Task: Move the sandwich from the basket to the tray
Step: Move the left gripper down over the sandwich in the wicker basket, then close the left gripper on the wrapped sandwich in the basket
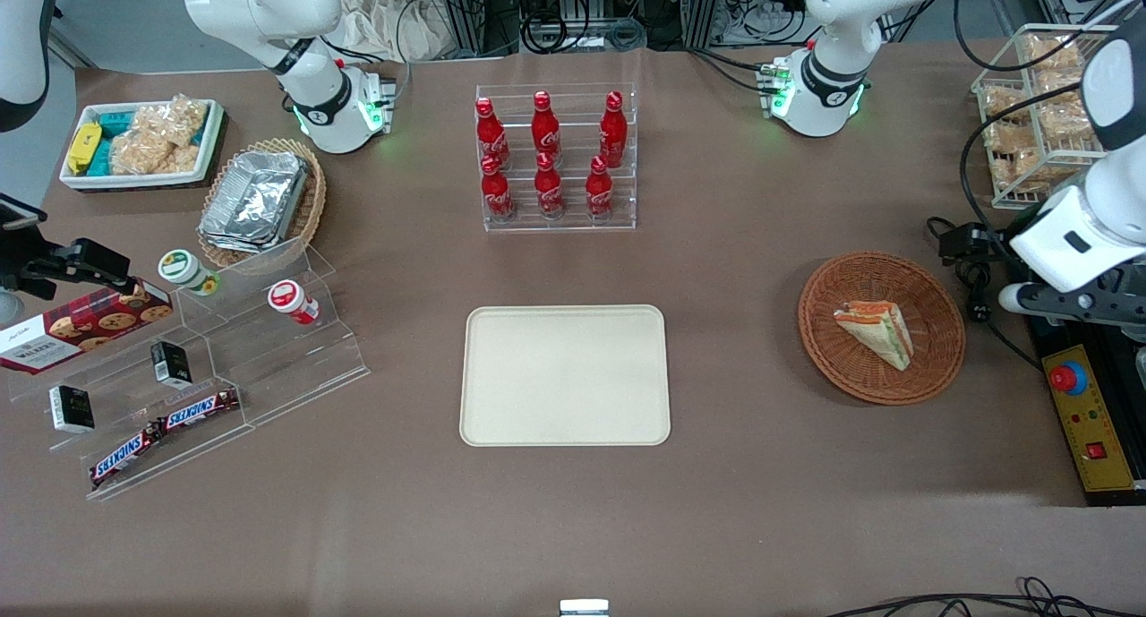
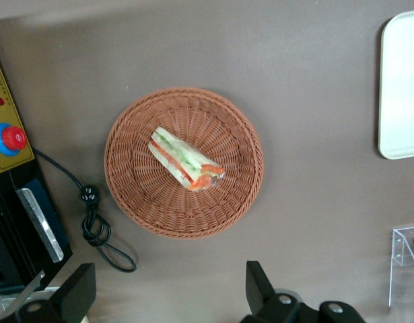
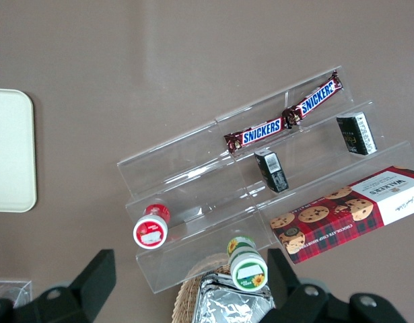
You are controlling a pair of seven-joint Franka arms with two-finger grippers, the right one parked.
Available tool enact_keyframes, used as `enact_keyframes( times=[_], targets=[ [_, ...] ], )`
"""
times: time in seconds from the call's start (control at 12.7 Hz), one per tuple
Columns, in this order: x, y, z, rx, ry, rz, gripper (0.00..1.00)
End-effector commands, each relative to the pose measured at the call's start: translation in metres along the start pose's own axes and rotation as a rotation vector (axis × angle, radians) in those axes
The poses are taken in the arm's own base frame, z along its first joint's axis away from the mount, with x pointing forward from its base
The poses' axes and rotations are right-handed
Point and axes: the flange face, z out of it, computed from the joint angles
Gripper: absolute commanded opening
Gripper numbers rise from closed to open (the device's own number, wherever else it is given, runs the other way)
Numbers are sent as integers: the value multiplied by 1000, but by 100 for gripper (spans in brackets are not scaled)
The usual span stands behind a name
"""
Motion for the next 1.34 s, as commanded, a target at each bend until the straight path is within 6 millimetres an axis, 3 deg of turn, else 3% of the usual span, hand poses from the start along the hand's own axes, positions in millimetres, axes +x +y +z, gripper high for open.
enact_keyframes(
  times=[0.0, 0.08, 0.31, 0.63, 1.26],
  targets=[
    [8, -7, 1, -8, -24, -3, 100],
    [8, -7, -3, -10, -15, -19, 100],
    [18, -8, 9, -11, -34, -163, 100],
    [14, -9, 46, 7, -46, -543, 100],
    [-7, -26, 192, -51, 115, -987, 100]
  ],
)
